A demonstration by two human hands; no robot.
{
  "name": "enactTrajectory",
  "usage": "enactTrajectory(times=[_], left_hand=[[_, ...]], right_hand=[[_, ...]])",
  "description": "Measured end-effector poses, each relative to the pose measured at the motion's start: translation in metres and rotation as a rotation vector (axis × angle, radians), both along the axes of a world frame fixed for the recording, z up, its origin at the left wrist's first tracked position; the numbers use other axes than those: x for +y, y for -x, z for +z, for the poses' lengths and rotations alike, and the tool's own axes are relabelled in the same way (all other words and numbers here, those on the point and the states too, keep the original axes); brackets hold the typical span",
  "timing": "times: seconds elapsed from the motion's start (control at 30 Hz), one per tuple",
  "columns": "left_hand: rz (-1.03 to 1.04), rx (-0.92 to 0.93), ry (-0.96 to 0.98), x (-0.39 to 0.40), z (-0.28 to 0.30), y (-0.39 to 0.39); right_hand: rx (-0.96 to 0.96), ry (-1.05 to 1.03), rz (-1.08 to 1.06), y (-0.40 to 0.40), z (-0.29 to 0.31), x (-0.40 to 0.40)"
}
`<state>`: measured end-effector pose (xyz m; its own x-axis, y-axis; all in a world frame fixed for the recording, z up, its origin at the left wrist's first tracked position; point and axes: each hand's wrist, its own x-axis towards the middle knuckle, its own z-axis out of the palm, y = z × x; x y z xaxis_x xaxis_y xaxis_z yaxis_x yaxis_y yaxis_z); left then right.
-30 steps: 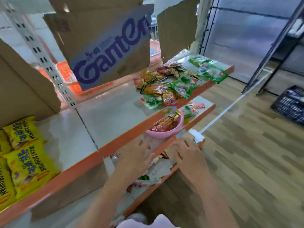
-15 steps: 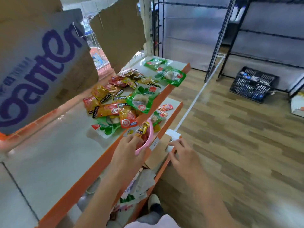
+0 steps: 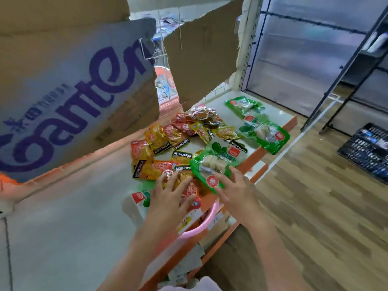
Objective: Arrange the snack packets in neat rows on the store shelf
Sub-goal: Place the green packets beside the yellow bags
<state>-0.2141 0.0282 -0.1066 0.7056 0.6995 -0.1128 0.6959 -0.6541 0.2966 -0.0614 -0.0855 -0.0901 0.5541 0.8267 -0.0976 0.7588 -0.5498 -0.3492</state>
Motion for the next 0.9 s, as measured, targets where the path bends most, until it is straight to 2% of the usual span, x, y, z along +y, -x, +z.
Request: enactTrajectory(times=[0.1, 0.23, 0.37, 0.47, 0.53, 0.63, 0.8, 0.9], left_hand=[[0.086, -0.084, 0.012, 0.015, -0.002, 0.004], [0.273, -0.161, 0.028, 0.039, -0.01, 0.011], [0.478, -0.233, -0.096, 0.044, -0.01, 0.015], [0.424, -0.422, -0.214, 0.03, -0.005, 0.005], [0.29, -0.5, -0.148, 0.019, -0.004, -0.005], [0.207, -0.466, -0.036, 0.008, -0.01, -0.018], [0.332, -0.244, 0.039, 0.015, -0.008, -0.024], [0.357, -0.154, 0.087, 0.024, -0.006, -0.023]], right_hand=[[0.007, 0.114, 0.097, -0.006, -0.006, 0.018], [-0.007, 0.061, 0.161, -0.016, -0.012, 0.035], [0.005, 0.018, 0.251, -0.033, -0.017, 0.055], [0.003, 0.009, 0.317, -0.045, -0.017, 0.069], [0.008, 0.0, 0.346, -0.052, -0.017, 0.075], [0.042, -0.015, 0.347, -0.058, -0.02, 0.079], [0.191, -0.07, 0.299, -0.068, -0.019, 0.074], [0.217, -0.102, 0.281, -0.073, -0.019, 0.073]])
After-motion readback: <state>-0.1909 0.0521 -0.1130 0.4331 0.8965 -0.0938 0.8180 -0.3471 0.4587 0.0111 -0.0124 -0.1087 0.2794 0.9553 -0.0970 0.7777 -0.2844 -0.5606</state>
